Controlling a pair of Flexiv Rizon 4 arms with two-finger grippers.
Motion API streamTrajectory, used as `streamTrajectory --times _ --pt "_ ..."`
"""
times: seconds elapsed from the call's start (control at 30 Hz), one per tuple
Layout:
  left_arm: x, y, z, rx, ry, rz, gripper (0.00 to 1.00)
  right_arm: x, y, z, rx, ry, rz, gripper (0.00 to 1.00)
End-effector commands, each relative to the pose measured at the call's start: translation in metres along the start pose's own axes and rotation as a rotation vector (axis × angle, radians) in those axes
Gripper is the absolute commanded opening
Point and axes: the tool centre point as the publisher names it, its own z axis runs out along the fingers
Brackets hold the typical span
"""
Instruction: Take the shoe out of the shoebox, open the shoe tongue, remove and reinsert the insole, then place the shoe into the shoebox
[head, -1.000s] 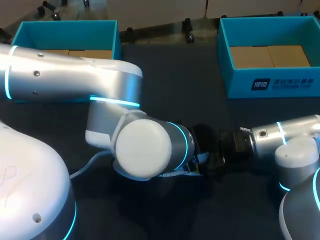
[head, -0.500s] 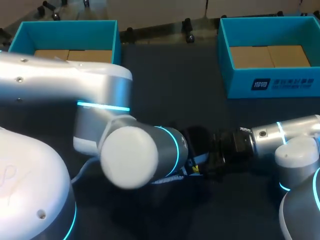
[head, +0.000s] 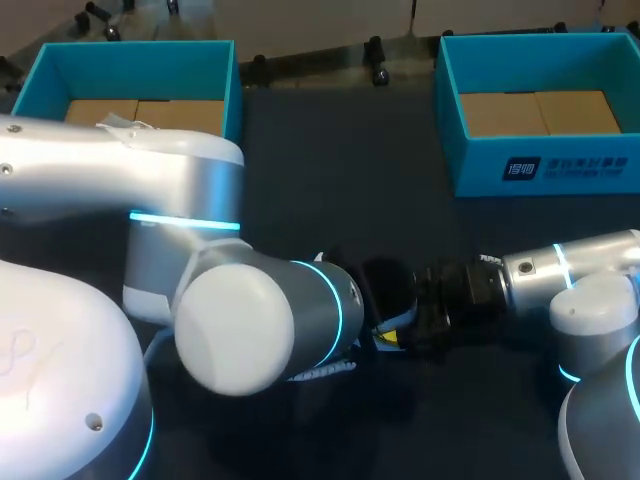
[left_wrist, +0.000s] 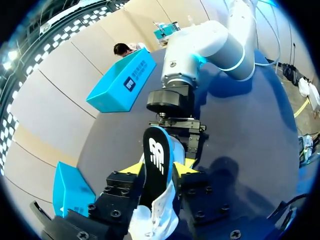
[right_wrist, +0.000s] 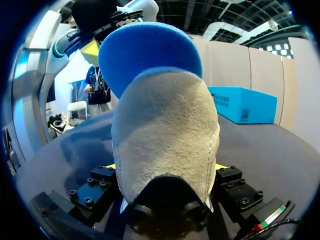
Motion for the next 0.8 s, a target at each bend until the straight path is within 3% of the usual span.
streamTrajectory --times 0.03,0.5,0.8 --pt "0.006 0.001 -0.003 -0.008 -0.009 -0.009 0.42 0.001 0.0 0.002 0.004 -0.001 0.0 0.0" --pt "0.025 0.001 0.006 0.023 -0.087 -0.02 0.39 0.001 0.0 0.002 0.004 -0.001 0.0 0.0" --pt "0.031 -0.004 0.017 -0.014 -0.122 -0.008 0.38 0.001 0.0 0.002 0.004 -0.001 0.0 0.0"
